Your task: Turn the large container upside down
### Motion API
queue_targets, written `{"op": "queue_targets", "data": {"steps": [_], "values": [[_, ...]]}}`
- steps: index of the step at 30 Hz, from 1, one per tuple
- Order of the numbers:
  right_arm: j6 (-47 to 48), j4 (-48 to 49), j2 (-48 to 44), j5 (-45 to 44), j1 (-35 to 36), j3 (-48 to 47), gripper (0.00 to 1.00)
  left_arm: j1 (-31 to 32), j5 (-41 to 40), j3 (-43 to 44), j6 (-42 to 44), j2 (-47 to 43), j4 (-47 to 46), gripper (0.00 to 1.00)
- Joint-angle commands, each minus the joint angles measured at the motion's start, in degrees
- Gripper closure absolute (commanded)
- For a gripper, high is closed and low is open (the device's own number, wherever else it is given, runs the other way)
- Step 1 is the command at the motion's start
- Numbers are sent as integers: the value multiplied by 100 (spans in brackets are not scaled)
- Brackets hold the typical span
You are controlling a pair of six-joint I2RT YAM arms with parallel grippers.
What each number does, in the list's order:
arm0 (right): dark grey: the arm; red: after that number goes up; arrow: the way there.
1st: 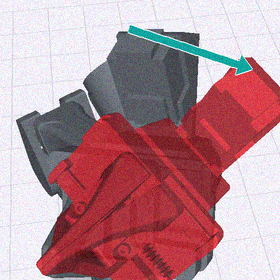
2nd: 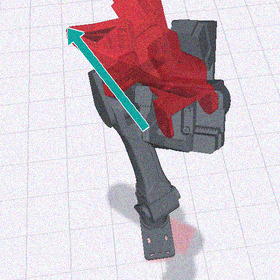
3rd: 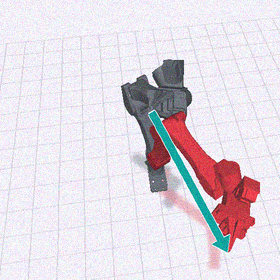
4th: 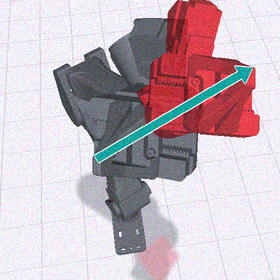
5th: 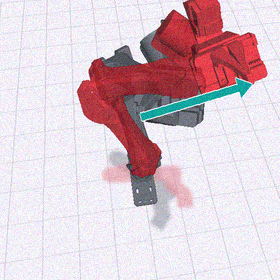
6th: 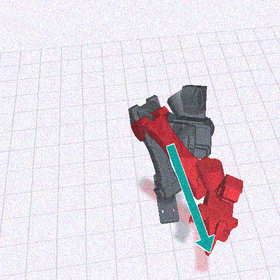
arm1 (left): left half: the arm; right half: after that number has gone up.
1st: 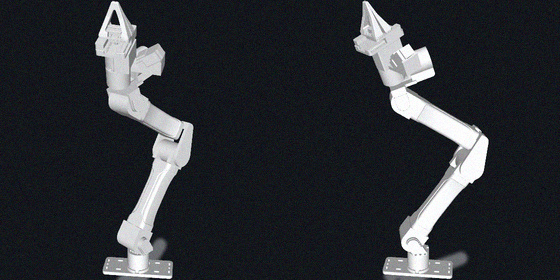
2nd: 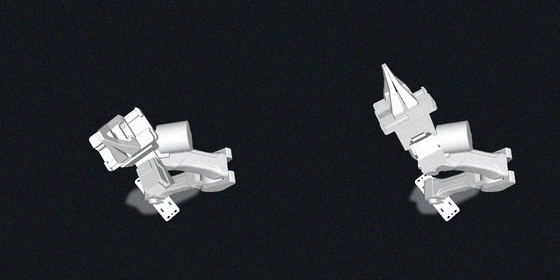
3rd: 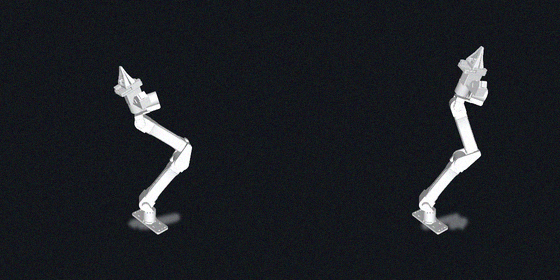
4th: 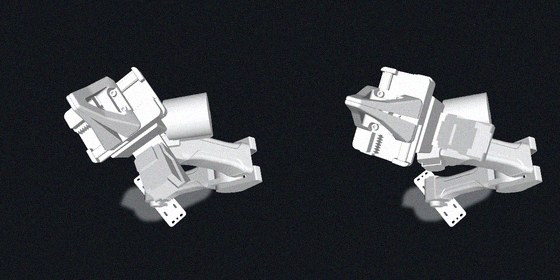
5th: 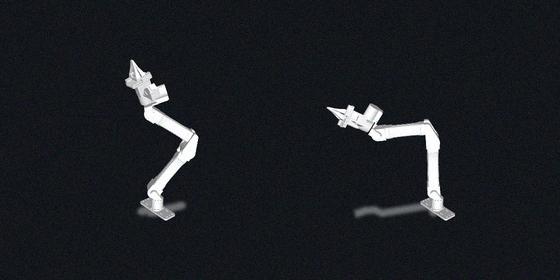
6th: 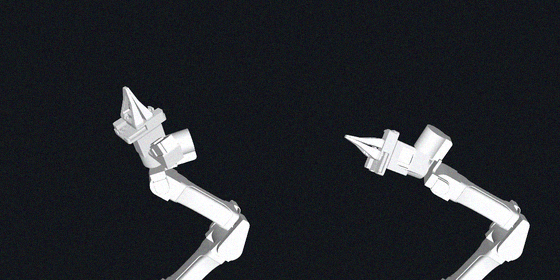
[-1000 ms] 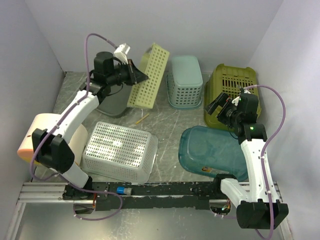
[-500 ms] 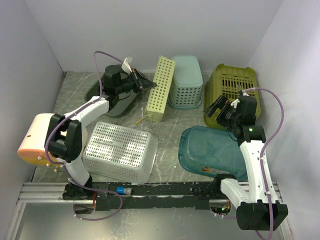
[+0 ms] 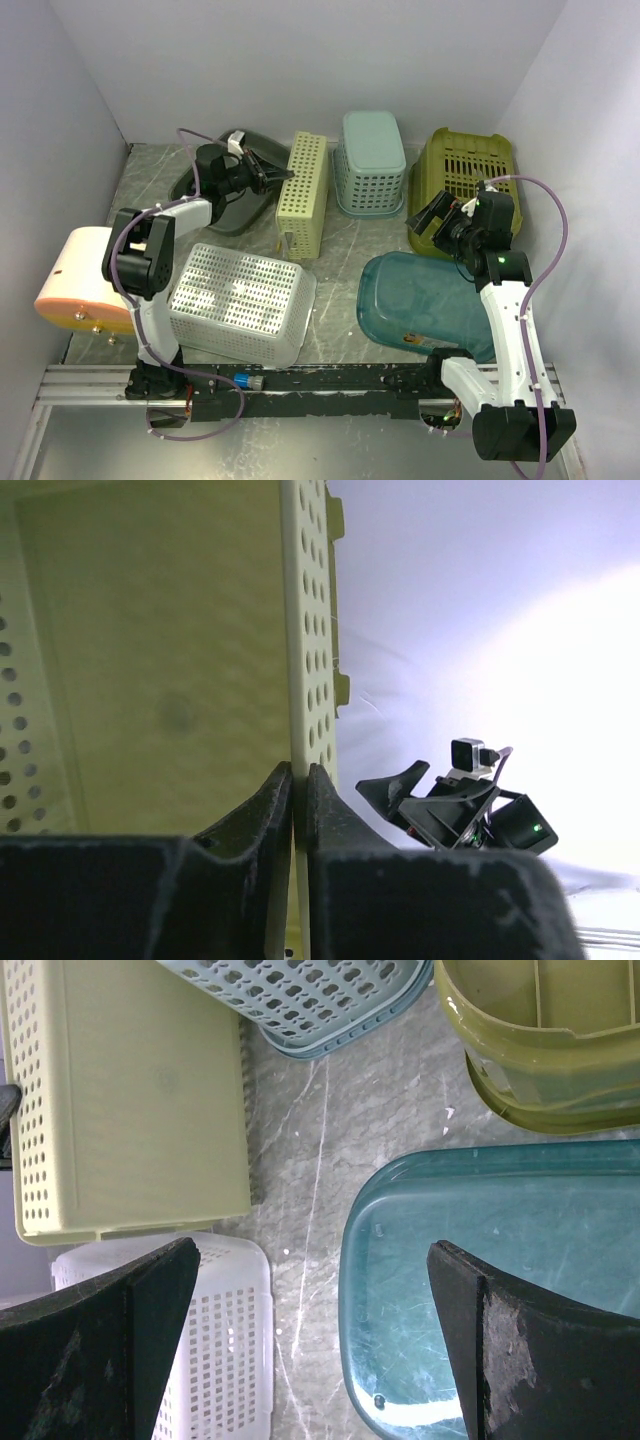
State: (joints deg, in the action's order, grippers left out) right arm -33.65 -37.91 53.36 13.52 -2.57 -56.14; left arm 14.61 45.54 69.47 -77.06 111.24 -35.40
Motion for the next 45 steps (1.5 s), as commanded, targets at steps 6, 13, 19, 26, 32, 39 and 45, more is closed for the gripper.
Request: {"op": "queue_targets", "data": {"steps": [6, 13, 19, 26, 32, 39, 45], "values": [[-10, 73, -12, 22, -16, 54, 0, -737, 308, -180, 1225, 26, 1138, 65], [-49, 116, 13, 45, -9, 72, 0, -829, 69, 675, 2988, 192, 3366, 54], [-58, 112, -12, 45, -7, 78, 0, -617, -455, 1287, 4004, 252, 4516, 45], [-65, 83, -50, 67, -7, 64, 0, 35, -921, 2621, 5331, 722, 5997, 40], [-58, 22, -140, 7, -7, 82, 0, 191, -2319, 3289, 6216, 711, 7039, 22], [-90, 142, -82, 133, -7, 156, 0, 191, -3332, 3543, 6790, 509, 7634, 4], [-93, 244, -38, 211, 2, 207, 0, 191, -3665, 3010, 7515, 190, 7530, 9]]}}
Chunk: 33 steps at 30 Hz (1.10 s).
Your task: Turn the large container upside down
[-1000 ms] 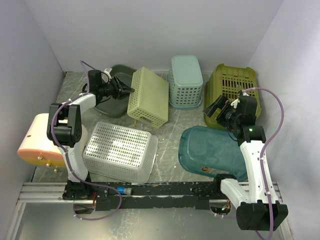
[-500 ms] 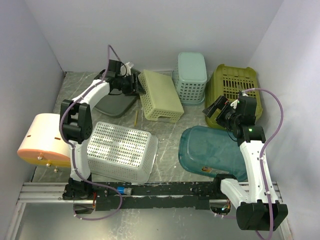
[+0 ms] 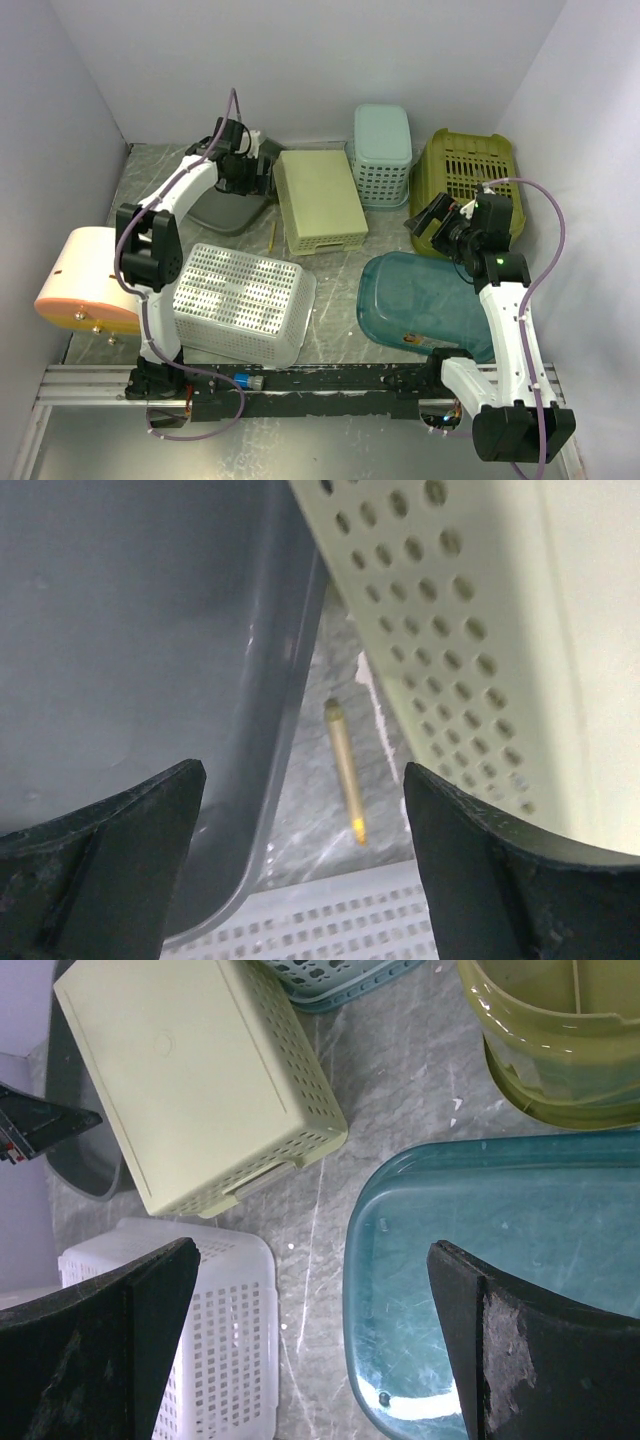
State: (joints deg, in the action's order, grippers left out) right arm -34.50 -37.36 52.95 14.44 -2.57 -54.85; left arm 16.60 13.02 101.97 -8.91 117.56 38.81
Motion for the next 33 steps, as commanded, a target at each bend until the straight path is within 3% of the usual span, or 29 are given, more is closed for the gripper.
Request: {"op": "queue_targets", "data": {"steps": [1, 5, 11, 15, 23, 24, 27, 28, 33], "values": [[-11, 202, 19, 139, 2, 87, 0, -8, -320, -327, 820, -442, 94, 11], [-6, 233, 46, 157, 9, 96, 0, -12, -4, -495, 1076, -339, 21, 13], [-13, 275, 87, 185, 19, 89, 0, -2, -257, -670, 1093, 2, -471, 14], [-4, 279, 105, 168, 21, 80, 0, 1, -394, -718, 957, 192, -683, 21], [-22, 351, 195, 180, 28, 105, 0, 1, -1291, -953, 760, 291, -779, 46], [-22, 365, 206, 185, 28, 114, 0, 1, -1417, -1006, 716, 275, -796, 52], [-15, 390, 216, 187, 32, 140, 0, -7, -1860, -1061, 640, 202, -760, 83], [-13, 388, 216, 175, 36, 149, 1, -26, -1973, -1084, 629, 146, -741, 88], [9, 433, 253, 193, 34, 207, 0, -140, -2108, -1348, 447, -362, -637, 93]]}}
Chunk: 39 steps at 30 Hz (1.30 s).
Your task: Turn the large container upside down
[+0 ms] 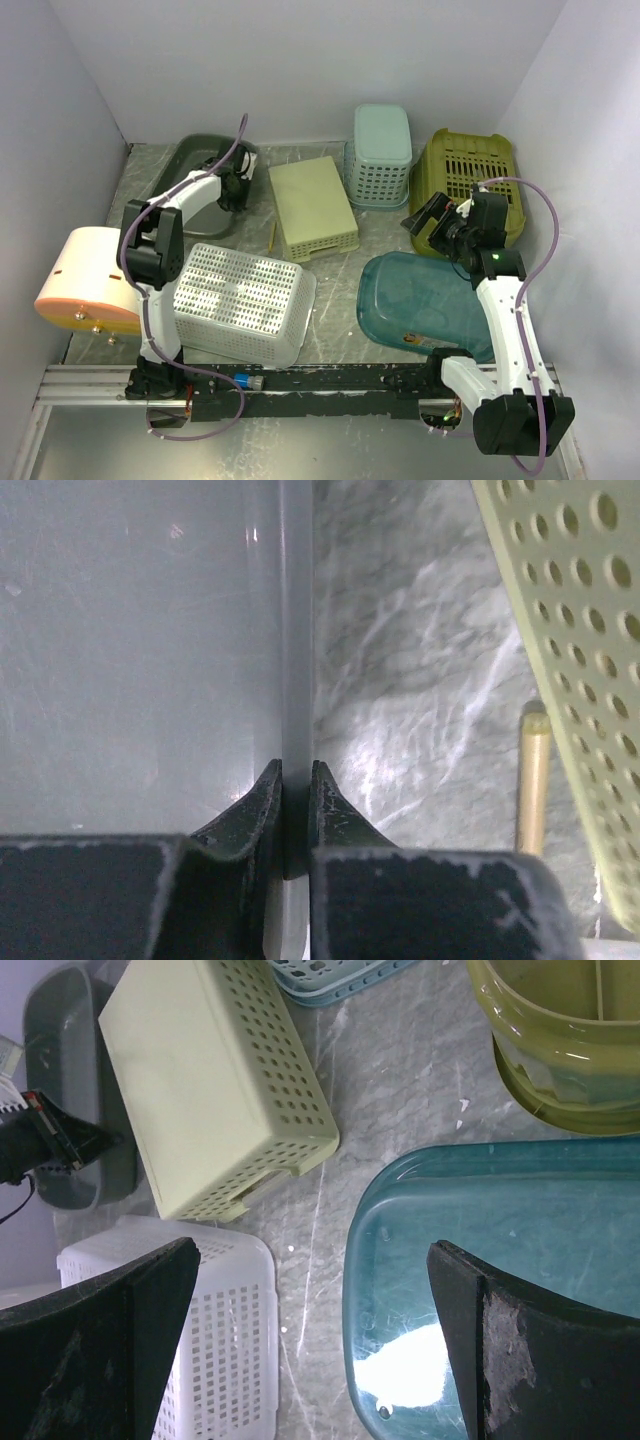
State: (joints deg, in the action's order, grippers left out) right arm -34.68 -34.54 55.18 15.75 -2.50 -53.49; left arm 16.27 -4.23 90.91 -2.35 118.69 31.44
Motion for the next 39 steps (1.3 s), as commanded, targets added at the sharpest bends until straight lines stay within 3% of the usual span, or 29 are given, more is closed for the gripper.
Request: {"op": "queue_targets", "data": {"steps": [1, 6, 11, 17, 21, 25, 29, 34, 39], "values": [[18, 173, 37, 70, 30, 82, 0, -121, -390, -316, -269, -605, 95, 93], [29, 213, 71, 108, 29, 88, 0, -168, -271, -163, -543, -1004, 270, 93], [49, 186, 51, 74, 39, 67, 0, -168, 623, 397, -610, -1410, 477, 93], [57, 127, -2, 43, 38, 51, 0, -335, 1950, 1050, -983, -1807, 543, 93], [45, 133, -2, 58, 34, 58, 0, -895, 3757, 634, -1801, -2163, -225, 93], [35, 138, -6, 92, 39, 54, 0, -1407, 5398, -195, -3159, -2505, -1686, 93], [40, 133, -4, 88, 41, 41, 0, -1579, 6536, -1081, -4690, -2663, -3500, 93], [-4, 175, -18, 105, 46, 67, 0, -1685, 7109, -2142, -6785, -2821, -6207, 93], [5, 198, 15, 142, 61, 43, 0, -1759, 7247, -3090, -9497, -2361, -10063, 93]]}}
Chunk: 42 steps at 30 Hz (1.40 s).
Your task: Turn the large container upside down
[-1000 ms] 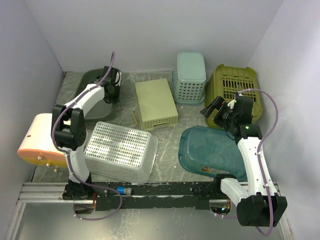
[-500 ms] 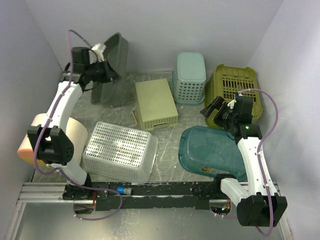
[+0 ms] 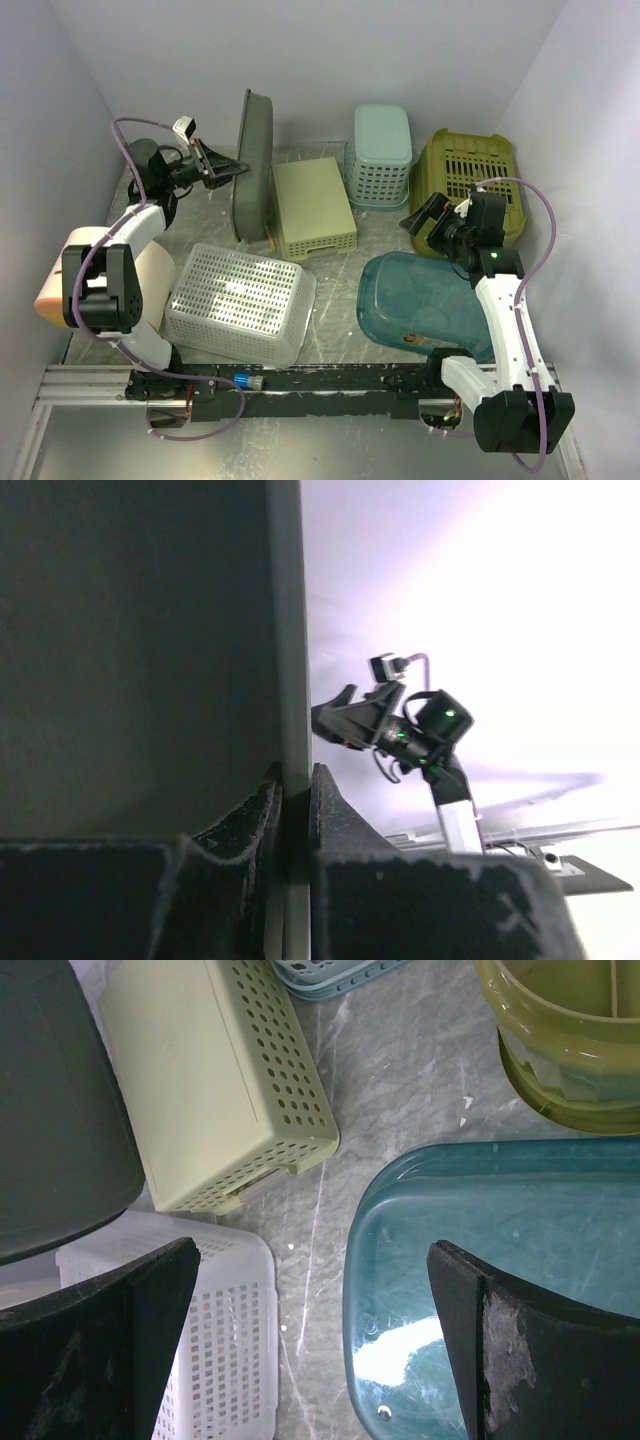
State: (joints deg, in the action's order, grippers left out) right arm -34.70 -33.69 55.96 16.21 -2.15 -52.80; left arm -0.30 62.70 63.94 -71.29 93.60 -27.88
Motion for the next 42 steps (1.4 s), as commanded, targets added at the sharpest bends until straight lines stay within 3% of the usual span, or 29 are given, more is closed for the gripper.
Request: {"op": "queue_targets", "data": {"steps": [1, 5, 9, 15, 18, 23, 25, 28, 30, 39, 41, 42], "values": [[4, 123, -65, 94, 29, -29, 0, -119, 538, -513, -3012, 294, -4711, 93], [24, 91, -65, 71, 52, -53, 0, -396, 510, -801, -4179, 822, -6286, 93], [16, 78, -85, 56, 61, -50, 0, -711, 554, -1030, -4711, 1194, -6963, 93], [-32, 152, -19, 87, 89, -46, 0, -1030, 777, -1313, -4150, 1419, -6355, 93], [-46, 183, 22, 85, 110, -67, 0, -1060, 845, -1282, -3516, 1482, -5626, 83], [-47, 143, 17, 6, 139, -91, 0, -1082, 815, -960, -1864, 1332, -3522, 60], [-42, 121, 11, -34, 138, -84, 0, -1100, 688, -590, -566, 1218, -1730, 54], [-42, 104, 9, -37, 141, -82, 0, -1214, -1, 363, 2331, 1156, 1881, 46], [-38, 85, -1, -71, 153, -73, 0, -1239, -565, 969, 3334, 1226, 3376, 43], [-42, 159, 69, -29, 162, -59, 0, -1383, -2060, 2153, 4557, 1213, 5370, 35], [-22, 145, 67, -42, 156, -64, 0, -1385, -2575, 2412, 4782, 1140, 5735, 29], [-20, 145, 64, -47, 161, -64, 0, -1389, -2931, 2567, 4898, 1072, 5919, 18]]}}
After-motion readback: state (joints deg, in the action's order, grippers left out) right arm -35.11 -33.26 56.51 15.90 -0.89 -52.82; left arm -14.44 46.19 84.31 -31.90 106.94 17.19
